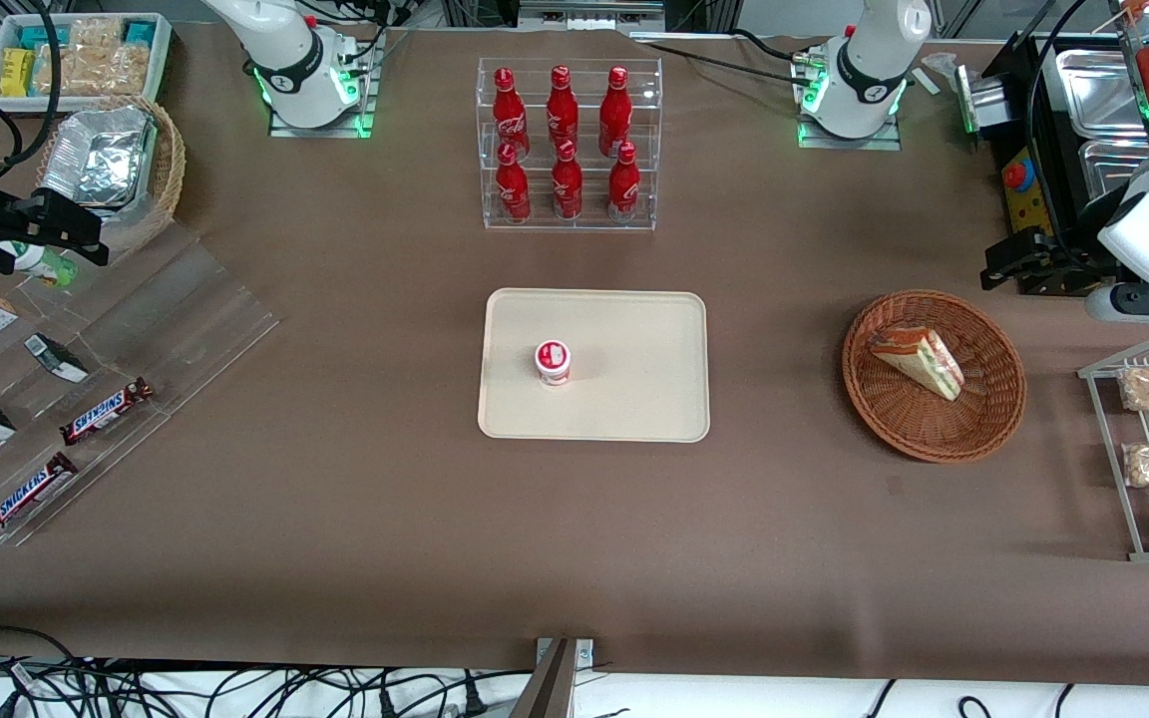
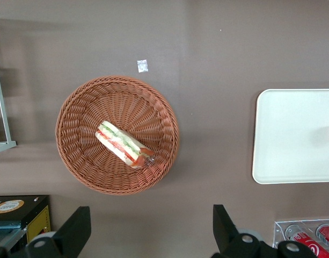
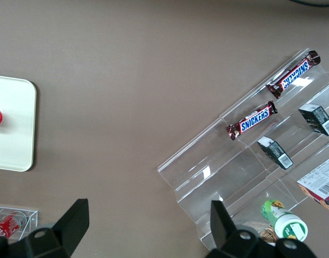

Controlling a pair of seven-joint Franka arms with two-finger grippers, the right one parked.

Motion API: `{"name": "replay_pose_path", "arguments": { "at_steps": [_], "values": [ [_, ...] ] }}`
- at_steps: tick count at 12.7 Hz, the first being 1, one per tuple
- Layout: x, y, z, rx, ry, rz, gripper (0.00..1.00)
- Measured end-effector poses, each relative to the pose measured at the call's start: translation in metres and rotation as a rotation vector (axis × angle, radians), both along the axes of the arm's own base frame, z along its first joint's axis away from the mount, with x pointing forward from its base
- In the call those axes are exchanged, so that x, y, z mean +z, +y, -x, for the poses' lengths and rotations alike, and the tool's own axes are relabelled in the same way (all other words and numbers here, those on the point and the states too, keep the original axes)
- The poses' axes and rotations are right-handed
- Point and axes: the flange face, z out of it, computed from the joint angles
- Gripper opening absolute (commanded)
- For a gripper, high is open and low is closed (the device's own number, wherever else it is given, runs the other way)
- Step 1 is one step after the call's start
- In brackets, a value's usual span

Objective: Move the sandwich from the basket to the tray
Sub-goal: 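Move the open left gripper over the wrapped sandwich in the basket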

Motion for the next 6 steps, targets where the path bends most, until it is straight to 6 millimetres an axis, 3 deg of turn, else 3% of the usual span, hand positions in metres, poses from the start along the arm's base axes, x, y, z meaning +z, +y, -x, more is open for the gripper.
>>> {"name": "replay_pose_path", "arguments": {
  "at_steps": [4,6],
  "values": [
    [-0.005,0.004,-0.001,0.007,0.013,0.0,1.0],
    [-0.018,0.013,-0.003,0.048,0.038,-0.005,1.0]
  ]
}}
